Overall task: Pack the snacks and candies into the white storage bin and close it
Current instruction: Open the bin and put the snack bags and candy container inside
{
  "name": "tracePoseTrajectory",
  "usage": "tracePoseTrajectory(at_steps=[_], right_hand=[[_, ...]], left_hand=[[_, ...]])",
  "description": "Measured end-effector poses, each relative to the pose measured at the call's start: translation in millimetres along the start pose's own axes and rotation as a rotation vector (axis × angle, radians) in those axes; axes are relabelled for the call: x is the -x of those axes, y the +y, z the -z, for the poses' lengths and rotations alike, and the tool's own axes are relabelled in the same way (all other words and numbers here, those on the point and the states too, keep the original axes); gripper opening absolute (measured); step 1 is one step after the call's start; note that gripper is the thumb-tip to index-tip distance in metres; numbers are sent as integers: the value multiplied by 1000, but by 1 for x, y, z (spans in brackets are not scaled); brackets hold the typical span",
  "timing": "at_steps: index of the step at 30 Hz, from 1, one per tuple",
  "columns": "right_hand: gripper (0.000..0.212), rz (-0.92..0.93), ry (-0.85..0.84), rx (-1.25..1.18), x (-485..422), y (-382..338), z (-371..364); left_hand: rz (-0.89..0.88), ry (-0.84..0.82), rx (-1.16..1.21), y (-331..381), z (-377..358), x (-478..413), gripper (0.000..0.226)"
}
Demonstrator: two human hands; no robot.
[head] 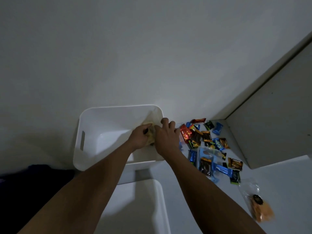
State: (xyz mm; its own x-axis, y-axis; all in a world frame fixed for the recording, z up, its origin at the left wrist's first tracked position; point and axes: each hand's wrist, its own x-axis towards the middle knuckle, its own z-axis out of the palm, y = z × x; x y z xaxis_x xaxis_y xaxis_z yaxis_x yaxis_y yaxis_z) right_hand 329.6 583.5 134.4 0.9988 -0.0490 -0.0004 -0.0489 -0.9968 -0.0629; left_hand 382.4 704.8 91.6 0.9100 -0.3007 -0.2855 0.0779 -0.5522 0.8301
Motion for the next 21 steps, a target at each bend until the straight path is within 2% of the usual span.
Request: tracePoseTrajectory(at_steps=[3, 12, 16, 21], right_hand=[[43, 2, -39, -107, 5, 6, 9], [45, -151, 15, -393, 37, 62, 31], [45, -193, 19, -453, 60, 107, 33], [40, -210, 18, -482, 99, 185, 28]], left_hand=[[2, 73, -37, 8, 1, 8, 54], [-52, 338, -53, 65, -22, 42, 37], [-145, 403, -119, 105, -58, 62, 33], [-123, 375, -238, 145, -126, 84, 31]])
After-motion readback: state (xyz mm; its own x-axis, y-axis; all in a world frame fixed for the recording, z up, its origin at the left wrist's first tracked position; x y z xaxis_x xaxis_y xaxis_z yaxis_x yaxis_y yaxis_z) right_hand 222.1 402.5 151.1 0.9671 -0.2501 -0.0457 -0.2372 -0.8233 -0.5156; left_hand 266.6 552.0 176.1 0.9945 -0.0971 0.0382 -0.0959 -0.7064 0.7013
